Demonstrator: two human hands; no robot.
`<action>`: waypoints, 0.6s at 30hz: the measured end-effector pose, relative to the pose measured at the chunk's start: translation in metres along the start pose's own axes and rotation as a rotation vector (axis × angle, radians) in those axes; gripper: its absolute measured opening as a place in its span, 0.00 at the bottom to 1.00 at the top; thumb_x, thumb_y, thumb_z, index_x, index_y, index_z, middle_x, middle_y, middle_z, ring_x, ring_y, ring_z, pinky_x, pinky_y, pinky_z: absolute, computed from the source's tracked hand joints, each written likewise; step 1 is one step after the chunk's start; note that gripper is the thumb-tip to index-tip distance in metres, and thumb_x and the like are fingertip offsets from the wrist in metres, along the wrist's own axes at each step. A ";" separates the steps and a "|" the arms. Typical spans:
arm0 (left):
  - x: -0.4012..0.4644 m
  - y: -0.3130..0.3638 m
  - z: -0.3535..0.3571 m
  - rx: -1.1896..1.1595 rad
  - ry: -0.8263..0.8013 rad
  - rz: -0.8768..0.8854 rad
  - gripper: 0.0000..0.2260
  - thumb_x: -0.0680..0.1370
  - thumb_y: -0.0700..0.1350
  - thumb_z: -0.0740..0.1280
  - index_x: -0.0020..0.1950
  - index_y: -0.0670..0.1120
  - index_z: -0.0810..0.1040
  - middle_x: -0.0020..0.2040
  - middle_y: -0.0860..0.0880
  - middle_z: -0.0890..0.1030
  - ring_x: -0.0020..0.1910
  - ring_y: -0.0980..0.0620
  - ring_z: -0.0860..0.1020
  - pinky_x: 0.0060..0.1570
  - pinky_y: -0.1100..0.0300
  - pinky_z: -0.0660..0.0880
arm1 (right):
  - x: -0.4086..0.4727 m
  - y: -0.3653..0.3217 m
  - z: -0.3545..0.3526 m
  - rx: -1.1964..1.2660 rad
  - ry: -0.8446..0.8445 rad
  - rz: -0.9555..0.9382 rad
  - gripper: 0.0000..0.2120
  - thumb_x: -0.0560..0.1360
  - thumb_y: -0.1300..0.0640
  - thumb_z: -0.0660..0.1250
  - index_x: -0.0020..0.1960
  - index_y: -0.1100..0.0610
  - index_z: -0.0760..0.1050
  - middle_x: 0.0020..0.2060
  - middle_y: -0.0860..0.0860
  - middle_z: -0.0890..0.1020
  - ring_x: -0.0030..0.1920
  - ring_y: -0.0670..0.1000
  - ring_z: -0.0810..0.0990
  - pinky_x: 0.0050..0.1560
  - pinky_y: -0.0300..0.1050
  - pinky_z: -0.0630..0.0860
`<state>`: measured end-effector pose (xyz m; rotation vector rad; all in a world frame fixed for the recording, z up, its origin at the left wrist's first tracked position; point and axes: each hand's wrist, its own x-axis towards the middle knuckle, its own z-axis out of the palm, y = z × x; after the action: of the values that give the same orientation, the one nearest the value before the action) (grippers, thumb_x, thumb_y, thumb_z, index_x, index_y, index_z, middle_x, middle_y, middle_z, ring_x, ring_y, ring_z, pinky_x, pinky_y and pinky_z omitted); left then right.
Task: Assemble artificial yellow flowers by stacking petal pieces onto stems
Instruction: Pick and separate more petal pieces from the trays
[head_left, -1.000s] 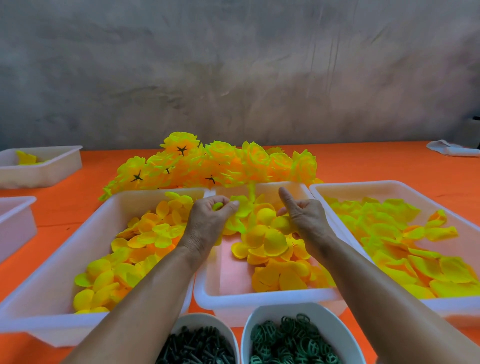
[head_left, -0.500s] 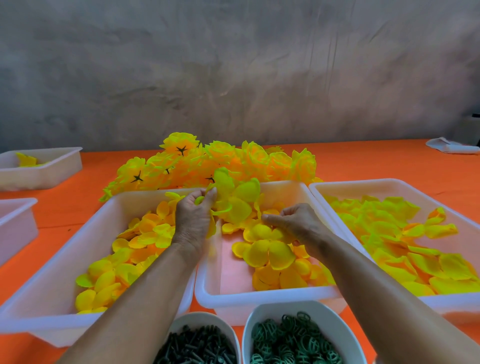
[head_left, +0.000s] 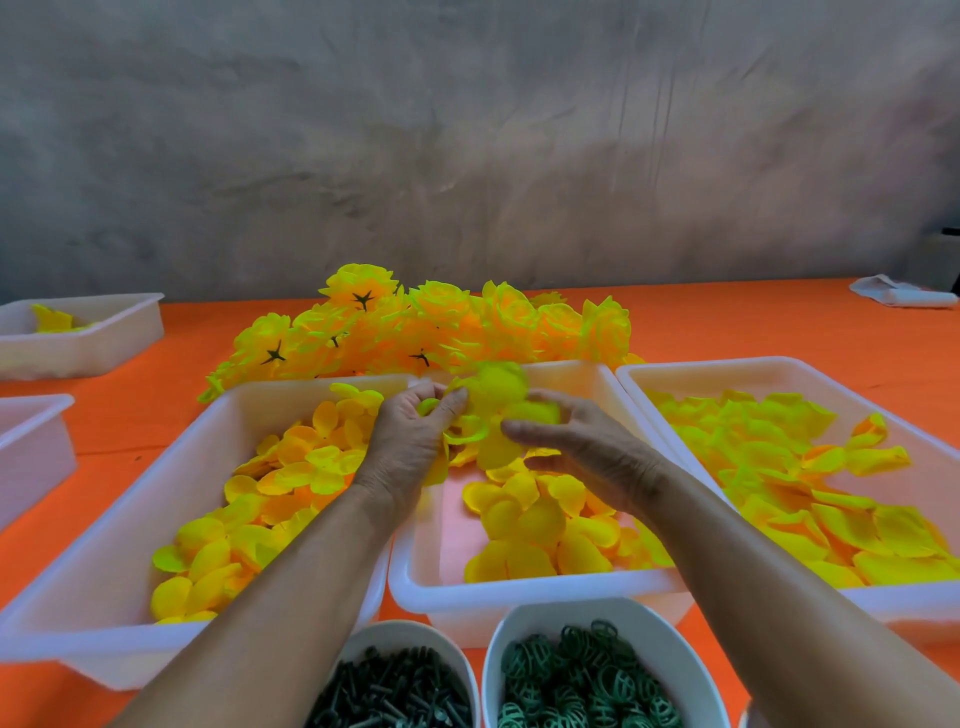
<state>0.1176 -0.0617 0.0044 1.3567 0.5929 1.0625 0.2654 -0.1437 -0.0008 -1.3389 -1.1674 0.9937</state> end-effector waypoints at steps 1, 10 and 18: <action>-0.001 -0.001 0.001 0.021 -0.027 -0.003 0.05 0.77 0.37 0.66 0.40 0.42 0.74 0.23 0.52 0.77 0.21 0.60 0.73 0.20 0.69 0.68 | 0.001 0.000 -0.001 0.065 0.042 -0.013 0.23 0.60 0.48 0.76 0.54 0.51 0.81 0.44 0.46 0.85 0.45 0.47 0.82 0.47 0.43 0.75; 0.002 -0.007 -0.004 0.150 -0.082 0.031 0.04 0.76 0.42 0.67 0.50 0.45 0.78 0.51 0.42 0.80 0.41 0.52 0.79 0.31 0.66 0.76 | 0.001 0.000 -0.006 0.159 0.397 -0.057 0.08 0.72 0.60 0.70 0.50 0.62 0.80 0.29 0.49 0.79 0.26 0.43 0.74 0.29 0.37 0.71; 0.005 -0.010 -0.007 0.163 -0.065 0.070 0.07 0.70 0.36 0.72 0.46 0.44 0.80 0.47 0.46 0.81 0.47 0.56 0.78 0.45 0.69 0.74 | 0.002 0.001 -0.010 0.242 0.519 -0.060 0.04 0.74 0.58 0.69 0.45 0.58 0.76 0.25 0.47 0.73 0.26 0.45 0.68 0.28 0.38 0.66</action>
<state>0.1168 -0.0530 -0.0051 1.5578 0.5982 1.0397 0.2757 -0.1433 -0.0005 -1.2569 -0.6674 0.6609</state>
